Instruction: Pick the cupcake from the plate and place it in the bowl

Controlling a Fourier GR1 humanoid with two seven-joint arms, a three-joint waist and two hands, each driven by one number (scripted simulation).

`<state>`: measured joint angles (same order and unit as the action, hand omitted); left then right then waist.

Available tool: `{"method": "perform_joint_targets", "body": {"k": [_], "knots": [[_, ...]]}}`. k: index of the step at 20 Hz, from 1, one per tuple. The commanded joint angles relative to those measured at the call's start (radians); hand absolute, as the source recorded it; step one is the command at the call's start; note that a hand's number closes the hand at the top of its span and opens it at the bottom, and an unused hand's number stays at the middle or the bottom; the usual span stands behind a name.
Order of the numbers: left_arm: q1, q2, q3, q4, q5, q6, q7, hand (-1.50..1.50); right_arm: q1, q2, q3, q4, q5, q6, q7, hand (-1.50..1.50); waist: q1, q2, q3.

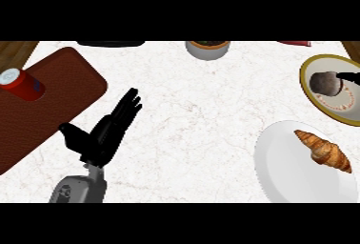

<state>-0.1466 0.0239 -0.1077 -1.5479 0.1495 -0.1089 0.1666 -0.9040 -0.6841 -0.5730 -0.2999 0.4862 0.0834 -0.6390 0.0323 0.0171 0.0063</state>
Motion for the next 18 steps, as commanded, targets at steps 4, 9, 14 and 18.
{"method": "perform_joint_targets", "body": {"k": [4,9,14,18], "knots": [[0.028,0.024,0.030,0.002,0.025,-0.023,-0.006,0.00,0.109,-0.139,-0.148,0.017,-0.185,0.324,-0.214,-1.50,-0.036,-0.014,-0.004],[0.062,0.013,0.020,-0.042,-0.013,0.026,0.000,0.00,0.301,-0.184,-0.209,0.010,-0.277,0.513,-0.348,-1.50,-0.059,-0.023,-0.004],[0.087,0.028,0.045,-0.041,0.007,0.011,-0.014,0.00,0.465,-0.212,-0.215,-0.073,-0.336,0.650,-0.416,-1.50,-0.093,-0.032,-0.005],[0.091,0.036,0.071,-0.051,0.019,0.021,-0.008,0.00,0.627,-0.199,-0.203,-0.156,-0.368,0.691,-0.478,1.50,-0.130,-0.040,-0.005]]}}
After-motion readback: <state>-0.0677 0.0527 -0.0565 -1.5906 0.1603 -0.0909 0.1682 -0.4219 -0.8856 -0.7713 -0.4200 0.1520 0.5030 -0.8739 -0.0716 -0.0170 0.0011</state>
